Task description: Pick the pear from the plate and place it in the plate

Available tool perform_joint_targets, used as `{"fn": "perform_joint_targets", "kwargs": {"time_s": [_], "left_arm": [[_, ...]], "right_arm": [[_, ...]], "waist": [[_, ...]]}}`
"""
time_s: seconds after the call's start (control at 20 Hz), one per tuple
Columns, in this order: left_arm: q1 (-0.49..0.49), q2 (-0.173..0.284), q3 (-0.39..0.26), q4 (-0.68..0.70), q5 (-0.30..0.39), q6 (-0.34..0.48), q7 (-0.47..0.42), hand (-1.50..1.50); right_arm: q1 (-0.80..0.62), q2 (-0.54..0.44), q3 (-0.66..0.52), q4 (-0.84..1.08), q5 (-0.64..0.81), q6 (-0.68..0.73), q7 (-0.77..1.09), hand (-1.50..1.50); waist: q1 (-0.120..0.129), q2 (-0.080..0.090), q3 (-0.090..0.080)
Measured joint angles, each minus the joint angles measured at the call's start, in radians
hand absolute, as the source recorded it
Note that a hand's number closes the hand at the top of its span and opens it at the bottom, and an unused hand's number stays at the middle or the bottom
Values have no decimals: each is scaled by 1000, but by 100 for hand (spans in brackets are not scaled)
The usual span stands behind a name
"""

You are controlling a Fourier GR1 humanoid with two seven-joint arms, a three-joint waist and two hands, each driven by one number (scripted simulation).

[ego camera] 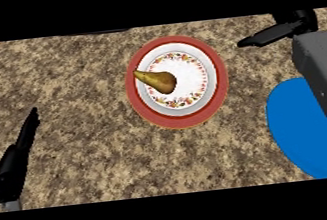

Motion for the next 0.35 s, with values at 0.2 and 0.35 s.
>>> {"fn": "perform_joint_targets", "kwargs": {"time_s": [0.2, 0.35], "left_arm": [[-18, -1, 1, 3, 2, -4, 3, 0], [-23, -4, -4, 1, -2, -5, 9, 0]], "right_arm": [[5, -62, -6, 55, 14, 40, -79, -150], [-4, -114, -13, 91, 17, 80, -101, -150]], "waist": [[14, 6, 1], [20, 9, 1]]}}
